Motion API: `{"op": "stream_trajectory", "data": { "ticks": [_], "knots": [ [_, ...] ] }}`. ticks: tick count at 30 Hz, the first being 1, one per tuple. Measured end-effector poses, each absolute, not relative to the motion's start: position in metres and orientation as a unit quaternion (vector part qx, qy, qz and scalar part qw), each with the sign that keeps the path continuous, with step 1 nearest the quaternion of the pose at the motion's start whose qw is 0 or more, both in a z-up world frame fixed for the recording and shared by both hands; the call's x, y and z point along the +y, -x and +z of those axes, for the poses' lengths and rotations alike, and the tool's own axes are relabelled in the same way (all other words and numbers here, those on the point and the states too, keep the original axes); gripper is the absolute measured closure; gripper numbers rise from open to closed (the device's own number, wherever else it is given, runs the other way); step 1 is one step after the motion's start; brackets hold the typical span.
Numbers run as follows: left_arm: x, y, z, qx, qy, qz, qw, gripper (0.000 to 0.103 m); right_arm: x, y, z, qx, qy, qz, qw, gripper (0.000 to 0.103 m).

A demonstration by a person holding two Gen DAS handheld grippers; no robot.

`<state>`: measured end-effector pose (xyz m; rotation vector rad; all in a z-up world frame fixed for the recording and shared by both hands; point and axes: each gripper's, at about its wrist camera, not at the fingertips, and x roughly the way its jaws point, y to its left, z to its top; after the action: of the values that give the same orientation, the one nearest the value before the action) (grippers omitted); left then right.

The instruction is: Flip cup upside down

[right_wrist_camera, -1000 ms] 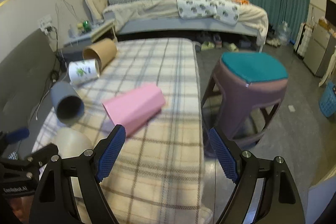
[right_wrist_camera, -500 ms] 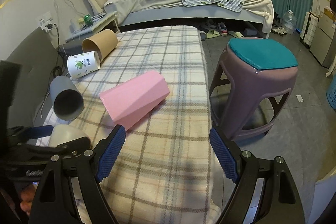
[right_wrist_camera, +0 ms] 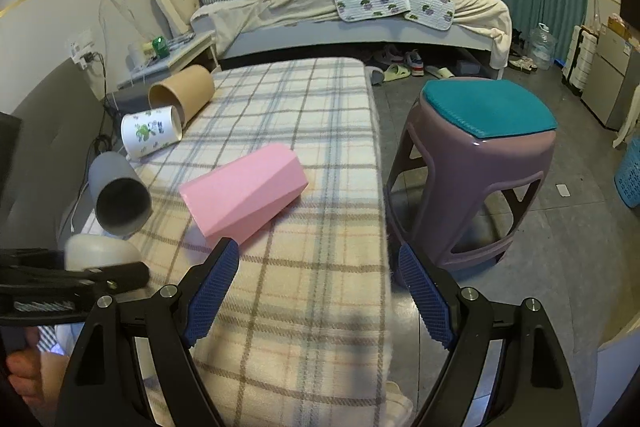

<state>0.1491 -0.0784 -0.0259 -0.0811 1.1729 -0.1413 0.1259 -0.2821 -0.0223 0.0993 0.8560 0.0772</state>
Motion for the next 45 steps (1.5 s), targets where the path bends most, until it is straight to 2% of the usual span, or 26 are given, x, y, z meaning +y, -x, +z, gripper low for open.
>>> {"op": "stream_trajectory", "data": {
  "ticks": [10, 37, 43, 45],
  "knots": [
    [-0.082, -0.151, -0.006, 0.479, -0.012, -0.041, 0.877, 0.03, -0.278, -0.117, -0.014, 0.39, -0.047, 0.04, 0.919, 0.021],
    [-0.096, -0.194, -0.028, 0.474, -0.048, -0.043, 0.878, 0.03, -0.279, -0.12, -0.018, 0.392, -0.062, 0.043, 0.917, 0.021],
    [-0.095, -0.198, -0.034, 0.488, -0.038, -0.039, 0.871, 0.029, -0.279, -0.12, -0.018, 0.393, -0.061, 0.043, 0.917, 0.021],
    [-0.096, -0.197, -0.033, 0.487, -0.034, -0.041, 0.872, 0.023, -0.279, -0.12, -0.018, 0.393, -0.062, 0.043, 0.916, 0.021]
  ]
}}
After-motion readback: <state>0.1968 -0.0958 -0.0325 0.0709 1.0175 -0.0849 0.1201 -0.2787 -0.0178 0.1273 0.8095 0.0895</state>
